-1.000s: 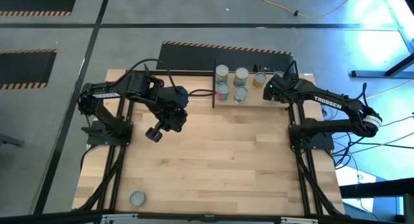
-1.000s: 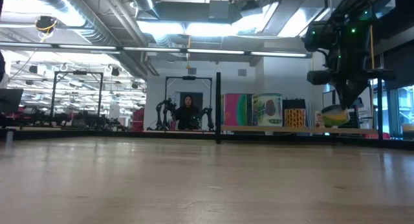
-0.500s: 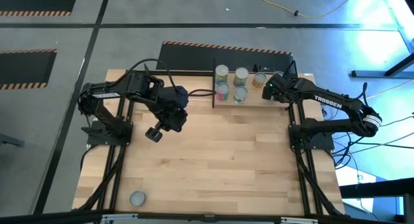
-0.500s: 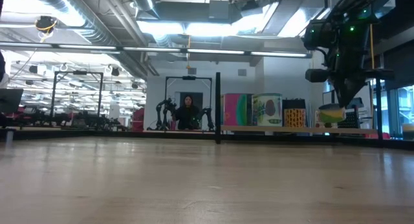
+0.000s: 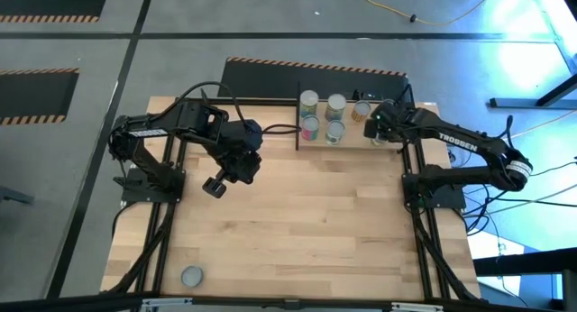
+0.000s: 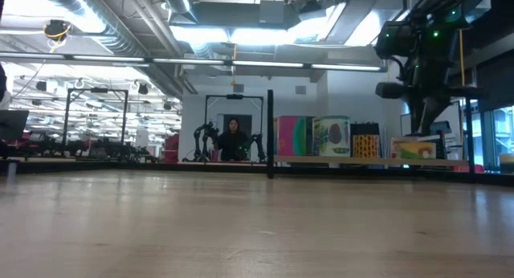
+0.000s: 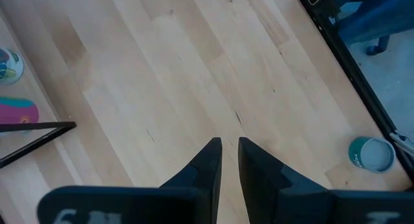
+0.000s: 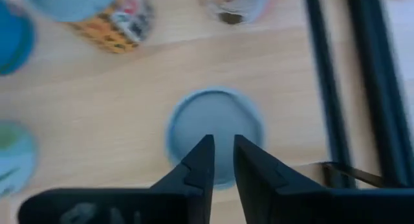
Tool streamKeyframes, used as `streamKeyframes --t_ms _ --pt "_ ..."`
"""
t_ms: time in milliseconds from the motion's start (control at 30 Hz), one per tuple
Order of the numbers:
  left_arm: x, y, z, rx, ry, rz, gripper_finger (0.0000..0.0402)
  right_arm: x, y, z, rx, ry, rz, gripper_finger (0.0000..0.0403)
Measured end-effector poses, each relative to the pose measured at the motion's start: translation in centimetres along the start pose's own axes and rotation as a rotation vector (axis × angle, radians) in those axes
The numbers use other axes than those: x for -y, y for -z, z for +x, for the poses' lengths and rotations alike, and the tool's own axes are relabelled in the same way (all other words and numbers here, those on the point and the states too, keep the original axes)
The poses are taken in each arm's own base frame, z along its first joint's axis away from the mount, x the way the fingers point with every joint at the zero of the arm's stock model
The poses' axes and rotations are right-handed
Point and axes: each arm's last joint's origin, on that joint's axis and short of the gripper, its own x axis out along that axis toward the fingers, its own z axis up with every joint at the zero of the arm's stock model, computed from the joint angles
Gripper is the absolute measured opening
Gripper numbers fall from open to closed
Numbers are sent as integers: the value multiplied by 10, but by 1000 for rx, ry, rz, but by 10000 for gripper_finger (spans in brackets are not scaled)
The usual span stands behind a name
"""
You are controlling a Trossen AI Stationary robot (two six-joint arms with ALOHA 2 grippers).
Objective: Pick and place cans onto a shelf
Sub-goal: Put the canned tuna on the shelf
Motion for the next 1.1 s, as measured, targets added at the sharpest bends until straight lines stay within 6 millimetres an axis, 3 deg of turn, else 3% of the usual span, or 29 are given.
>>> streamKeyframes --t_ms 200,300,600,800,933,1100 --pt "0 0 0 0 0 0 44 -13 5 -5 -29 -138 -131 37" --pt "0 0 0 0 0 0 44 -14 11 -6 -45 -132 -179 9" --pt "0 0 0 0 0 -1 44 -12 18 -9 -25 -53 -248 4" --pt "0 0 0 1 -1 -25 44 -10 2 -40 63 48 -265 3" --pt "0 0 0 1 -1 -26 44 -22 -7 -66 97 -63 -314 2" --pt "0 0 0 1 -1 -28 44 -42 5 -81 79 -214 -417 2"
